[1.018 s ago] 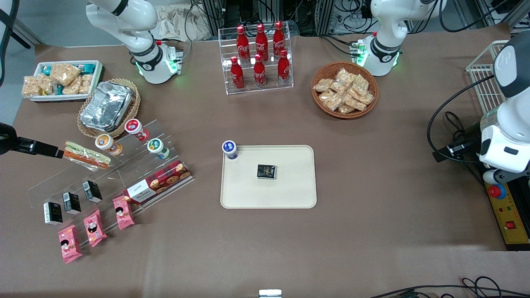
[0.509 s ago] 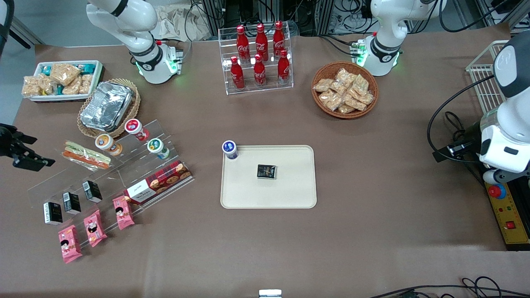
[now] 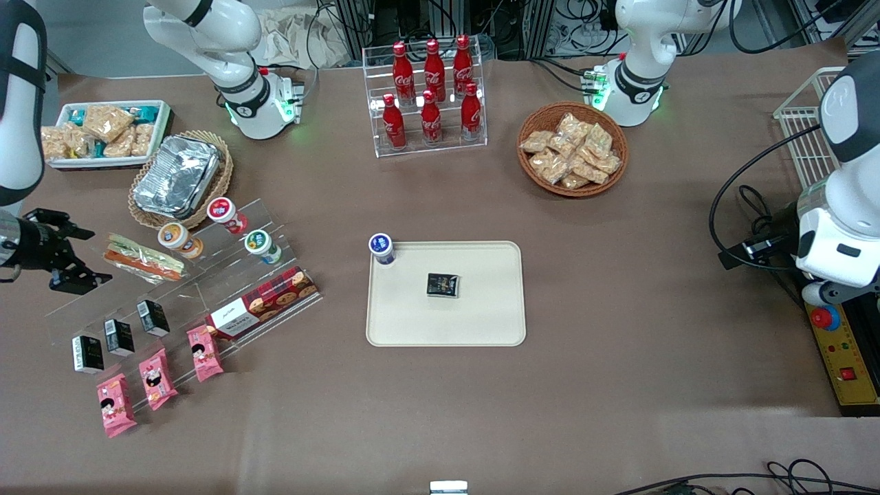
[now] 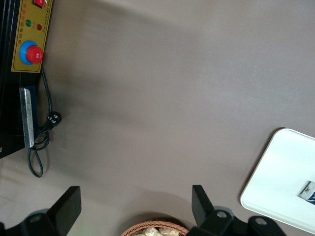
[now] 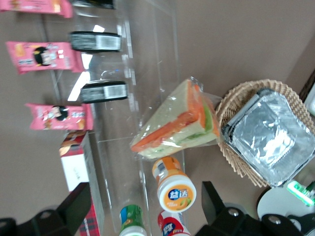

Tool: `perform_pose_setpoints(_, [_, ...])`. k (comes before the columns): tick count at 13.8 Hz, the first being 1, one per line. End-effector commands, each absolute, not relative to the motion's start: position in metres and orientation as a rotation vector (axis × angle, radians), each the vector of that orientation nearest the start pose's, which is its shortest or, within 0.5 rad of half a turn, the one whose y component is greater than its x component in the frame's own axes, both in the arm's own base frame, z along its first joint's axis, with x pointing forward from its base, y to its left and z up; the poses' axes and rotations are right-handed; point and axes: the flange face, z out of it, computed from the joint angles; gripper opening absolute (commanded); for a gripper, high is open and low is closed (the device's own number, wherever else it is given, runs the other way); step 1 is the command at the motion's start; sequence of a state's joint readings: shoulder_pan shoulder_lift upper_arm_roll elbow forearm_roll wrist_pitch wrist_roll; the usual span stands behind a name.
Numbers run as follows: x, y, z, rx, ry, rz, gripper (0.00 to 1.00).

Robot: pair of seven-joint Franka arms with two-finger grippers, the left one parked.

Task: Place sandwich on tray
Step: 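Lower the right gripper onto the wrapped triangular sandwich and close on it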

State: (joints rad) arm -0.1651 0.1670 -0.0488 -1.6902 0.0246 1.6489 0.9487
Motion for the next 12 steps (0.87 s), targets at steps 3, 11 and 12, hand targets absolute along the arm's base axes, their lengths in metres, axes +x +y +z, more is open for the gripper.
perform_pose_setpoints(3, [0.55,-0.144,0.453,-2.537,1.883,0.337,1.0])
perform_pose_setpoints(11, [0.529,-0.151,0.4,-2.383,2.026,0.375,0.98])
perform_pose_setpoints(12, [0.526,-0.152,0.397,-2.382,2.029,0.384,0.98])
